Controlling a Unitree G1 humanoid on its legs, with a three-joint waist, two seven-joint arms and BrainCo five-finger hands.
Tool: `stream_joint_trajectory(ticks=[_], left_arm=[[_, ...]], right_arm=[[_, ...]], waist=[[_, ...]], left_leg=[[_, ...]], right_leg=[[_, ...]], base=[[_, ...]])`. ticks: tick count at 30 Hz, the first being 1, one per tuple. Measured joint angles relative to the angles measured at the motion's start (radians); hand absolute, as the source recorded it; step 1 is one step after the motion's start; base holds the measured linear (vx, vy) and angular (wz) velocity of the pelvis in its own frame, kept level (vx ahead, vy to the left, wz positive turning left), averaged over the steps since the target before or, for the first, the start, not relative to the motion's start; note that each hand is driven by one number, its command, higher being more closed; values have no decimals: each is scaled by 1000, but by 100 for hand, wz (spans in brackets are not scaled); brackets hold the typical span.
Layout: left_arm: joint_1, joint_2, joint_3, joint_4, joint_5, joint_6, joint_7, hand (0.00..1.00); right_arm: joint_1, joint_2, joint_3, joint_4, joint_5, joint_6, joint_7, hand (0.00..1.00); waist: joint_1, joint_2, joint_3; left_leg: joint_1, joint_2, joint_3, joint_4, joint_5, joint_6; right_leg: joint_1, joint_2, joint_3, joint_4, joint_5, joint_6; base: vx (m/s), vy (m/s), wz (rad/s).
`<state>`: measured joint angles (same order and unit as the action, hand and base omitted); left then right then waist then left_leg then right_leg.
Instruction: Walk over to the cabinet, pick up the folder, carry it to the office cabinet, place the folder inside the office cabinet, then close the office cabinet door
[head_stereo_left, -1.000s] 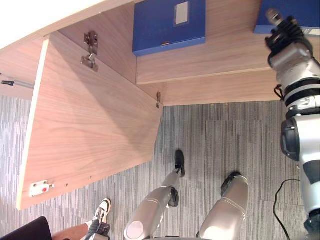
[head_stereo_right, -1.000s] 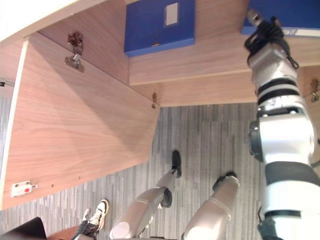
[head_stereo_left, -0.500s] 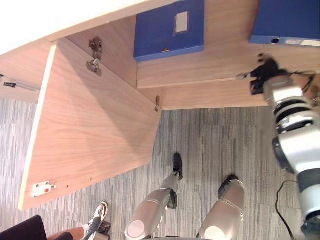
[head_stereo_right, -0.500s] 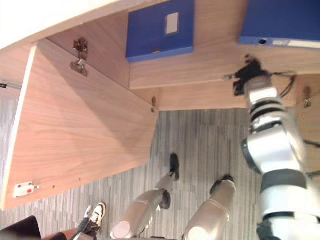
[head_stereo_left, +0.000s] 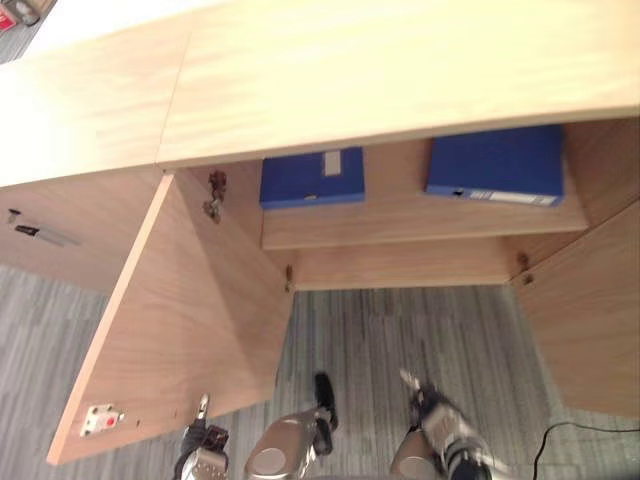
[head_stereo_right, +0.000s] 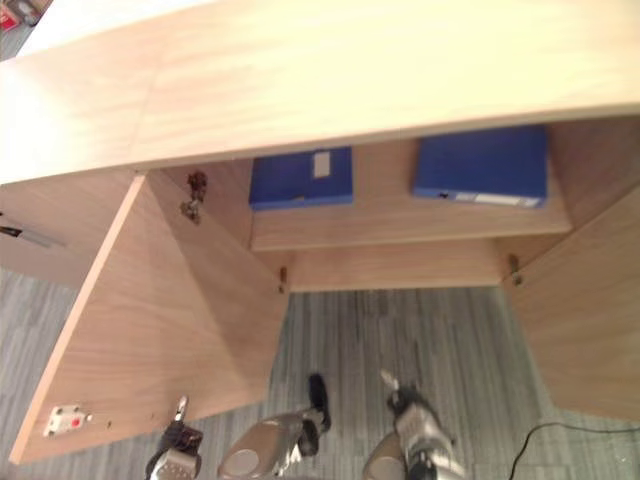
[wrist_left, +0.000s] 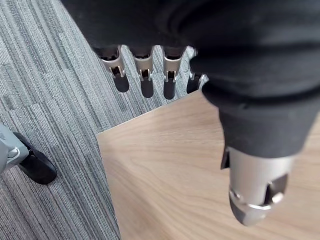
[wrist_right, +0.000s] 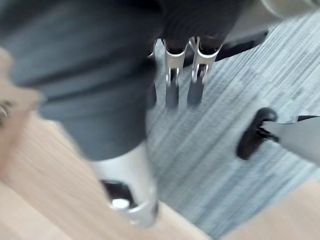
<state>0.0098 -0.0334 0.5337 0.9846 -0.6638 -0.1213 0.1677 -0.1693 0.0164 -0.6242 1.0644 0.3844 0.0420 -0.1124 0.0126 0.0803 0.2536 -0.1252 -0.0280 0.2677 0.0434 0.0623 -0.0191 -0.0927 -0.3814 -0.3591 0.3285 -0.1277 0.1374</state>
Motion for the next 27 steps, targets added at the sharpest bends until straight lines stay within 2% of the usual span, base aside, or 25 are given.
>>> stream_joint_trajectory(ticks=[2, 5, 7, 8, 11, 13, 14, 17, 18, 20, 21, 22, 24, 26, 27], left_arm=[[41, 8, 1, 29, -2, -15, 13, 0], [80, 24, 1, 49, -3, -27, 20, 0], [104, 34, -6, 81, -3, -30, 21, 0], [114, 44, -28, 102, -3, -30, 21, 0], [128, 64, -106, 132, 2, -21, 20, 0], [139, 67, -143, 147, 24, -15, 19, 0], [145, 66, -164, 154, 38, -13, 18, 0], [153, 78, -226, 165, 69, 9, -16, 0], [152, 94, -251, 165, 84, 22, -35, 0], [152, 115, -284, 164, 88, 27, -57, 0], [153, 116, -289, 165, 89, 32, -62, 0], [155, 114, -298, 165, 90, 39, -66, 0], [149, 122, -331, 165, 118, 41, -81, 0], [137, 138, -366, 165, 122, 41, -95, 0], [133, 147, -386, 164, 122, 41, -102, 0]], right_arm=[[61, -1, -58, 14, 28, -20, -6, 0], [124, 0, -59, 41, -17, -40, -2, 0], [155, -3, -48, 58, -2, -45, 2, 0], [159, -4, -41, 73, 46, -59, -3, 0], [167, -5, -2, 81, 133, -85, -10, 0], [168, -7, 27, 83, 137, -85, -11, 0], [168, -12, 65, 85, 104, -83, -9, 0], [162, -20, 184, 87, -60, -70, 0, 0], [158, -15, 214, 89, -111, -61, 13, 0], [137, -13, 242, 106, -158, -59, 30, 0], [130, -20, 266, 118, -174, -55, 36, 0], [130, -33, 279, 126, -176, -50, 46, 0], [135, -52, 312, 129, -204, -39, 55, 0], [145, -59, 315, 130, -216, -34, 62, 0], [146, -63, 341, 139, -228, -30, 64, 0]], waist=[[-1, -22, -53], [-7, -46, -87], [-15, -47, -119], [-24, -47, -128], [-24, -48, -135], [-22, -56, -147], [-22, -53, -157], [-18, -79, -169], [-17, -96, -167], [-12, -105, -165], [-7, -105, -163], [-5, -93, -163], [-4, -86, -151], [-1, -86, -133], [-1, -93, -126]], left_leg=[[86, 2, 2, -113, 44, -12], [127, 24, 8, -138, 51, -17], [129, 47, 19, -138, 54, -19], [133, 60, 19, -138, 55, -21], [143, 84, 18, -138, 58, -33], [146, 92, 12, -136, 59, -40], [146, 100, 8, -133, 59, -42], [141, 110, -27, -103, 53, -49], [121, 118, -48, -50, 29, -51], [67, 139, -62, 82, -32, -50], [36, 151, -70, 174, -79, -49], [8, 156, -92, 249, -118, -51], [-17, 145, -117, 295, -142, -50], [-11, 107, -131, 273, -139, -48], [-1, 81, -131, 235, -119, -31]], right_leg=[[43, 29, -2, -53, 6, -2], [87, 66, 0, -102, 9, 3], [99, 101, 8, -146, 24, 0], [114, 122, 9, -171, 32, -4], [137, 156, 8, -204, 41, -17], [153, 172, 3, -224, 47, -21], [159, 179, 0, -233, 50, -25], [210, 201, -38, -274, 64, -34], [229, 202, -56, -281, 65, -35], [245, 206, -77, -280, 65, -36], [254, 209, -79, -277, 65, -36], [259, 210, -80, -268, 64, -35], [256, 197, -86, -248, 64, -34], [254, 171, -93, -228, 64, -29], [250, 151, -93, -232, 64, -29]], base=[[120, -9, -15], [51, -55, -18], [13, -107, -23], [19, -140, -16], [8, -117, -5], [4, -81, 4], [15, -66, 10], [4, -88, 31], [-50, -75, 36], [-65, -35, 22], [-78, 29, 0], [-81, 62, 1], [-76, 155, 19], [-104, 228, 27], [-113, 209, 21]])
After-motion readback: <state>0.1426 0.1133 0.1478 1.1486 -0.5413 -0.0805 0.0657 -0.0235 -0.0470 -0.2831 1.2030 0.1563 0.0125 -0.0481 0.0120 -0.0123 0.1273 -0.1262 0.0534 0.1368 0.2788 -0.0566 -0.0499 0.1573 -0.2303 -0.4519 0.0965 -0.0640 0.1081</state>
